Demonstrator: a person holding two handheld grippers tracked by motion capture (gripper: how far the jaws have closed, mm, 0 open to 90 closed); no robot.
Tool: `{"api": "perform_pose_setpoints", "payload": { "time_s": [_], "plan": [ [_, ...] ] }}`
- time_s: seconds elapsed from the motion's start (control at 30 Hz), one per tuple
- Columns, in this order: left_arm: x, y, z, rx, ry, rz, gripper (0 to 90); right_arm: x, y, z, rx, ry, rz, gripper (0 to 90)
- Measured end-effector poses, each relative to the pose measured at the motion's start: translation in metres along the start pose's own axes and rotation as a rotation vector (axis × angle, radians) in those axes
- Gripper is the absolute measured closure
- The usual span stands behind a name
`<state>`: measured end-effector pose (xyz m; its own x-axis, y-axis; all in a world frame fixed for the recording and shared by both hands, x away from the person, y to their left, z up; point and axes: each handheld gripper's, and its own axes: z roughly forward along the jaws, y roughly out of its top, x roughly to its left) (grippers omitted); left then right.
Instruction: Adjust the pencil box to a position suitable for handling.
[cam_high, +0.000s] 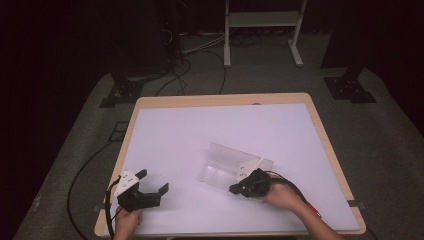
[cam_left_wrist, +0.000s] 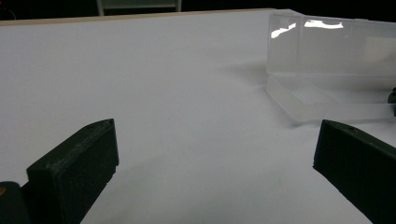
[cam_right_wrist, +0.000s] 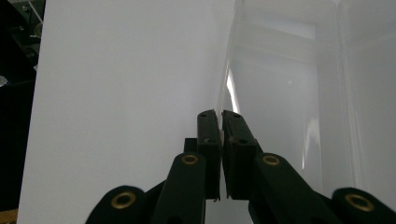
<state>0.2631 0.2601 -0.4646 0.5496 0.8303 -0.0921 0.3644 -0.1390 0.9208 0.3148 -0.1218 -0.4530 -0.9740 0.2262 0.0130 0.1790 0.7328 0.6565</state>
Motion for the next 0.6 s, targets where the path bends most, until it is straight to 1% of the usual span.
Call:
{"api": "perform_pose_setpoints", "payload": {
  "time_s": [0.17,0.23,0.27,0.33,0.37,0.4,0.6],
  "plan": [
    [0.0001,0.0000,0.0001,0.000,-0.001,-0.001,0.0,-0.0015,-0.0008,-0.0001,-0.006,0.010,0.021,85.7],
    [0.0000,0.0000,0.0002,0.000,0.000,-0.001,0.0,-0.0023,-0.0013,0.0007,-0.007,0.019,0.033,85.6],
    [-0.0002,0.0000,0.0002,0.000,-0.001,0.000,0.0,-0.0021,-0.0013,0.0006,-0.006,0.023,0.047,85.6],
    [-0.0002,0.0000,0.0001,0.000,-0.001,0.001,0.0,-0.0033,-0.0020,0.0004,-0.013,0.025,0.046,85.3],
    [-0.0002,0.0000,0.0002,0.001,-0.001,0.001,0.0,-0.0033,-0.0020,0.0001,-0.017,0.028,0.061,85.2],
    [-0.0002,0.0000,0.0002,0.001,-0.001,0.001,0.0,-0.0042,-0.0024,-0.0003,-0.019,0.030,0.055,85.0],
    [-0.0003,-0.0001,0.0002,0.000,-0.002,0.002,0.0,-0.0043,-0.0030,-0.0021,-0.021,0.039,0.070,79.3]
  ]
}}
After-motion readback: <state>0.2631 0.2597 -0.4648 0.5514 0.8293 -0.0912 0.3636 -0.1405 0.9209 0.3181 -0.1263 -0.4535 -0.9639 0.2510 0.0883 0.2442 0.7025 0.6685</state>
